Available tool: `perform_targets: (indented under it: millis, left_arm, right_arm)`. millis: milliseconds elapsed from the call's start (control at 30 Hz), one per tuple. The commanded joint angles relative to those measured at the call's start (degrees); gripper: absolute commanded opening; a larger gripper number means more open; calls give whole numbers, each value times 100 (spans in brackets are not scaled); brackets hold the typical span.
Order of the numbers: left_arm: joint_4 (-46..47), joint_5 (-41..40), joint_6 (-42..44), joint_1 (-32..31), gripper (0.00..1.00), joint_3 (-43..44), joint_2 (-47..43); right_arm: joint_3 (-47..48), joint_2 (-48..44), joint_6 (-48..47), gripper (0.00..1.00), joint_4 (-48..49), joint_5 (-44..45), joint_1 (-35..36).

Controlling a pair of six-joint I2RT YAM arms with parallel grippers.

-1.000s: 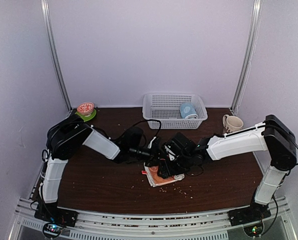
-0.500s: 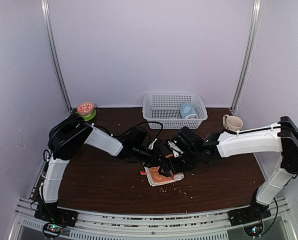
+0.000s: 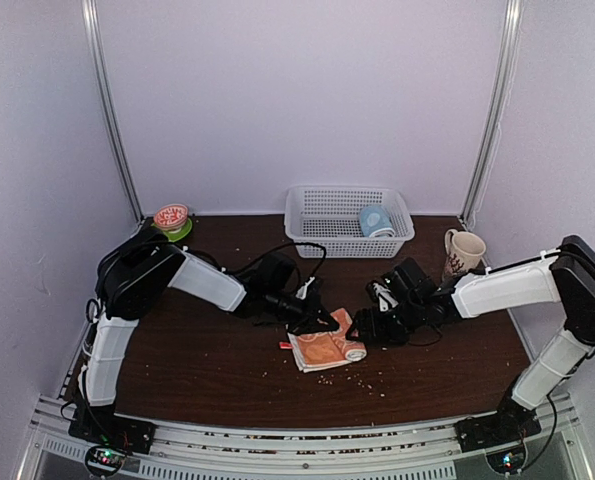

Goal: Roll the towels
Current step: Roll the towel at the center of the board.

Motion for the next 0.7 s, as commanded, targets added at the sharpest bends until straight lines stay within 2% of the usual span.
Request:
perform_targets:
  millis: [0, 233, 300, 467, 633, 667]
  left_arm:
    - [-620, -504, 232, 68, 0, -187, 48]
    - [-564, -555, 251, 67, 0, -310, -51]
    - [-544, -577, 251, 59, 0, -333, -93]
    - [-519, -580, 255, 48, 0, -348, -168]
    - [-527, -611, 281, 51, 0, -471, -445]
    - [-519, -617, 276, 51, 4, -512, -524]
  right_arm:
    - [-128, 303, 383, 73, 833, -514, -112]
    - [-145, 708, 386, 49, 813, -747, -164]
    - [-125, 746, 318, 37, 731, -794, -166]
    - [49, 755, 91, 0, 370, -803, -166]
    - [595, 409, -524, 0, -1100, 291, -47]
    - [769, 348, -652, 0, -1430, 603, 14]
